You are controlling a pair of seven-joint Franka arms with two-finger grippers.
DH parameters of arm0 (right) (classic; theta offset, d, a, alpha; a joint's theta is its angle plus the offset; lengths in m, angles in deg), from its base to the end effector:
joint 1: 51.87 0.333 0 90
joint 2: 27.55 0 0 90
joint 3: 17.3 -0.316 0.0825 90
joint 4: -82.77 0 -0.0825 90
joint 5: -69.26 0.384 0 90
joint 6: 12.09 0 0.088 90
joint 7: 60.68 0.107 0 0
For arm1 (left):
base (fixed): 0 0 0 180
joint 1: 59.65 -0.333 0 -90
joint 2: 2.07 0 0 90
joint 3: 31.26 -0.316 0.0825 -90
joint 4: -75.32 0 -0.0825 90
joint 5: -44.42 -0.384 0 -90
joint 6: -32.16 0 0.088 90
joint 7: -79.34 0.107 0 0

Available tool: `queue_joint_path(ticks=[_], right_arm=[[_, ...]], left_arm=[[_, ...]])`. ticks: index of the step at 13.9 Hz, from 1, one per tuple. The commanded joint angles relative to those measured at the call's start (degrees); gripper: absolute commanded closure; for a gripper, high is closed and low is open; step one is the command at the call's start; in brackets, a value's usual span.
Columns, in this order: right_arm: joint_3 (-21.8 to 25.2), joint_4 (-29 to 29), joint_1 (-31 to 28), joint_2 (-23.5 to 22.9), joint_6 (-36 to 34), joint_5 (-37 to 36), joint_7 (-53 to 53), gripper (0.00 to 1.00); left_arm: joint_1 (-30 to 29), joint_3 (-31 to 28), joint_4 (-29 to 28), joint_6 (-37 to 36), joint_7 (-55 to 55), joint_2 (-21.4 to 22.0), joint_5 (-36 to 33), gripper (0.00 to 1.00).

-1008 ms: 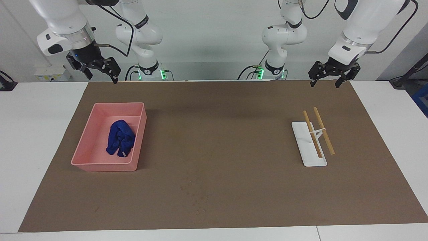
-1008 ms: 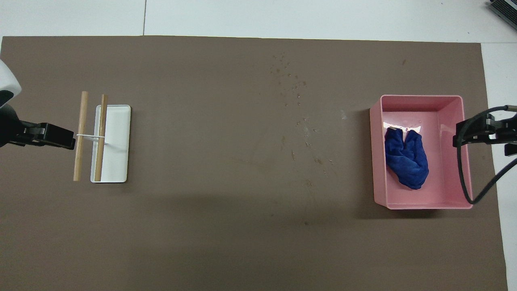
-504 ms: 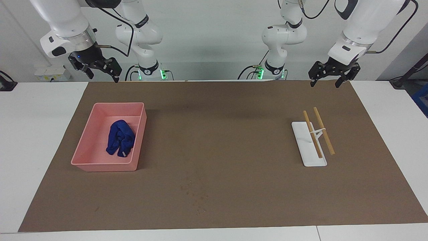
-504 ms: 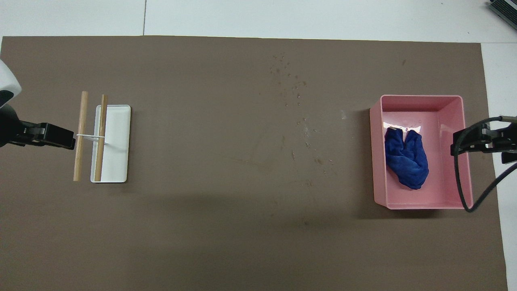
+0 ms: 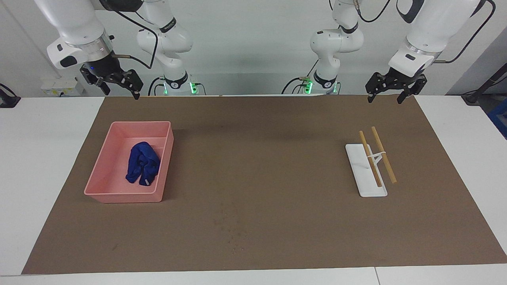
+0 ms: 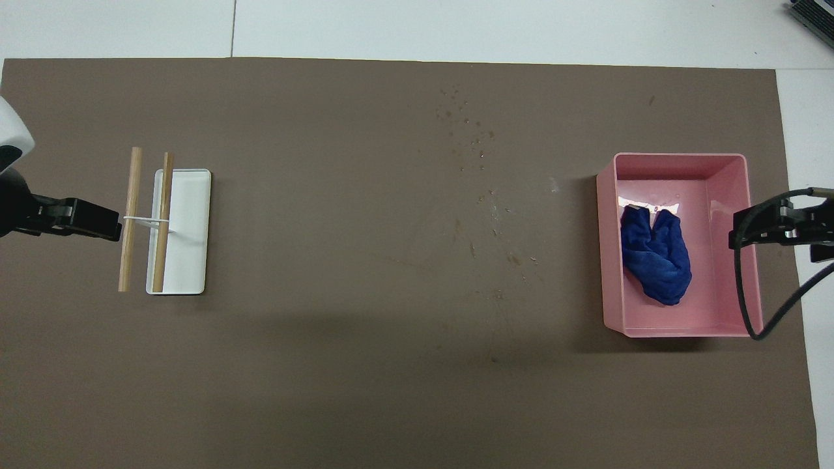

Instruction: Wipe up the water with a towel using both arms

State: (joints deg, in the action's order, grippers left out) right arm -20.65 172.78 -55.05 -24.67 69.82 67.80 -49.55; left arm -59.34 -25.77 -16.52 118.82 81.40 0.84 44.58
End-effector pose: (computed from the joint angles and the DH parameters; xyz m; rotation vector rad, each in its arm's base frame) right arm 0.5238 -0.0006 0.6398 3.0869 -0.3003 -0.1365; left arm 0.5296 -0.0555 0.6319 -3.1302 0.2149 0.0624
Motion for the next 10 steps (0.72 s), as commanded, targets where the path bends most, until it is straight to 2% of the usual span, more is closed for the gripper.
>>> queue_joint_path(ticks=[1,4,10], right_arm=[[0.0,2.1,-0.2,1.6,2.1,-0.8,-1.5,0.01],[0.1,3.2,-0.2,1.7,6.2,-0.8,-1.5,0.01],[0.0,3.2,-0.2,1.7,6.5,-0.7,-1.4,0.01]], left_arm=[[-0.5,0.1,-1.0,-0.7,0.5,1.2,-0.1,0.00],[-0.5,0.1,-1.0,-0.7,0.6,1.2,-0.1,0.00],[-0.6,0.1,-1.0,-0.6,0.6,1.2,-0.1,0.00]])
